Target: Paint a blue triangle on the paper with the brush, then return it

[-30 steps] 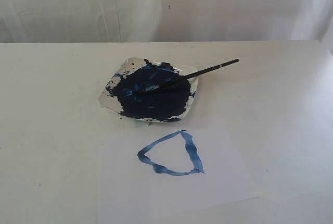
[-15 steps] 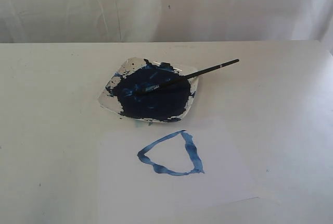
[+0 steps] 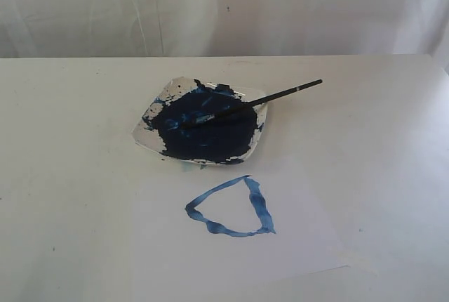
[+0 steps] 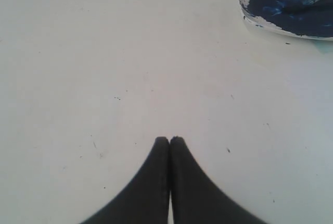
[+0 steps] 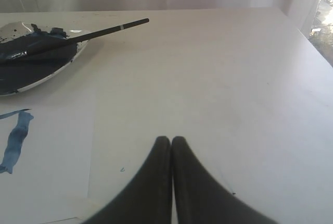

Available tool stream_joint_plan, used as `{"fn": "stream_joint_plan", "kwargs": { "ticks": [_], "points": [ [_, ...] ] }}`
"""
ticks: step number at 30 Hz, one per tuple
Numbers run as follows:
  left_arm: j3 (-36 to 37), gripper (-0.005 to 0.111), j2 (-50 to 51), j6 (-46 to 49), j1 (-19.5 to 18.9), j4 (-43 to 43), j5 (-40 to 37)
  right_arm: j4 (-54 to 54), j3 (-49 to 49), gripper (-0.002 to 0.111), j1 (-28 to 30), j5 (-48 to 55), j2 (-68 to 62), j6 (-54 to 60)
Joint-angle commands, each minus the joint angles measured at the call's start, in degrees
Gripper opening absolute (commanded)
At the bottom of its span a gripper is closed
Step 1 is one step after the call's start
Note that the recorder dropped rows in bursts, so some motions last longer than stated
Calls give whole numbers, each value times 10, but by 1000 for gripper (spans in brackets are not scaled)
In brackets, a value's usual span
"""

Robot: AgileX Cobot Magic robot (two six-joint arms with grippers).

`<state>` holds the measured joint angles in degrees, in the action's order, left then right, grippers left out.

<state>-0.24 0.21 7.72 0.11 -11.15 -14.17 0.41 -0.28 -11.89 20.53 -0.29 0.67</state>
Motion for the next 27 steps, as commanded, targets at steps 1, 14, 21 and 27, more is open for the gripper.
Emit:
{"fn": "stream_joint_plan", "kwargs": {
  "ticks": [1,14,21,27],
  "points": [
    [2,0,-2,-1,0,-3,-4,0,3,0,-1,-5,3,2],
    [2,0,-2,-43,-17,27,-2,0,3,0,-1,-5,3,2],
    [2,0,-2,-199,-17,151,1,0,3,0,-1,-5,3,2],
    [2,0,-2,-189,-17,151,6,0,3,0,-1,-5,3,2]
  ]
}}
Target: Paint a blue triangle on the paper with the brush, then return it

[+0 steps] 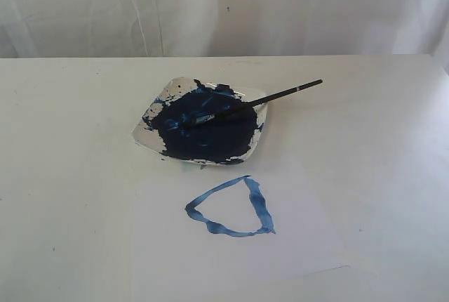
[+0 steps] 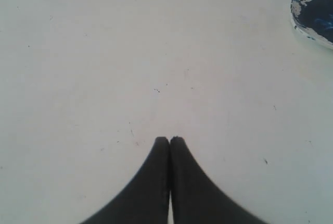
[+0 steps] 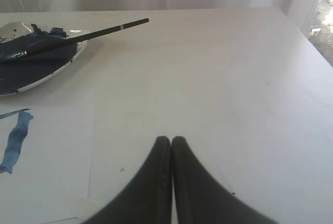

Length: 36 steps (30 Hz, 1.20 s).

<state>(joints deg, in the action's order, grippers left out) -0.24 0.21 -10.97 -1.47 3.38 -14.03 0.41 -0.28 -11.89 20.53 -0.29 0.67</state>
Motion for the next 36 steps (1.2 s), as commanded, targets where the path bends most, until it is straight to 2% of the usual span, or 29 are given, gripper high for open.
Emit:
{"fn": "stream_joint_plan", "kwargs": {
  "ticks": [1,6,24,36],
  "points": [
    [2,0,-2,10,-1,6,4,0,3,0,-1,-5,3,2],
    [2,0,-2,50,-1,6,4,0,3,0,-1,-5,3,8],
    [2,0,-2,50,-1,6,4,0,3,0,-1,-5,3,7],
    [2,0,-2,50,-19,6,4,0,3,0,-1,-5,3,7]
  ]
}}
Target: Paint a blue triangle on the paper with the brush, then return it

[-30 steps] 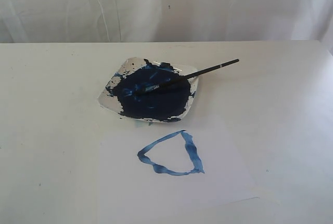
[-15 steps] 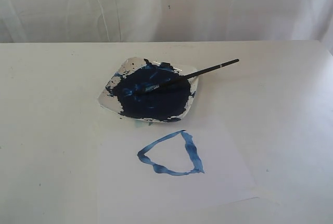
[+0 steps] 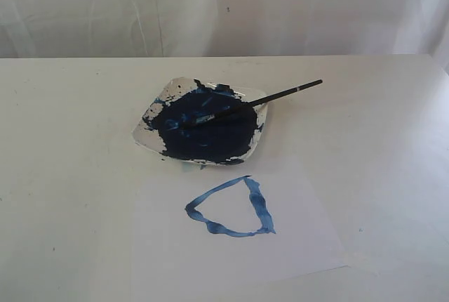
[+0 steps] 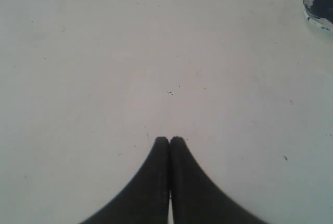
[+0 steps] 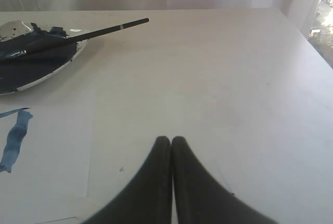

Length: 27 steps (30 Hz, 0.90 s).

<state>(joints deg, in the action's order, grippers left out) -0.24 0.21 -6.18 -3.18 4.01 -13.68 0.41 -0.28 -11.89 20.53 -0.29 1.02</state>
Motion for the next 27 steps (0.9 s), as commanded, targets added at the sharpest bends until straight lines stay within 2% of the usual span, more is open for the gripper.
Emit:
{"fn": "stream_joint_plan", "kwargs": {
  "ticks": [1,19,27],
  "points": [
    [2,0,-2,2,-2,-1,1,0,3,0,-1,-5,3,3],
    [2,0,-2,2,-1,-1,1,0,3,0,-1,-5,3,3],
    [2,0,-2,2,17,-1,1,0,3,0,-1,-5,3,3]
  ]
}}
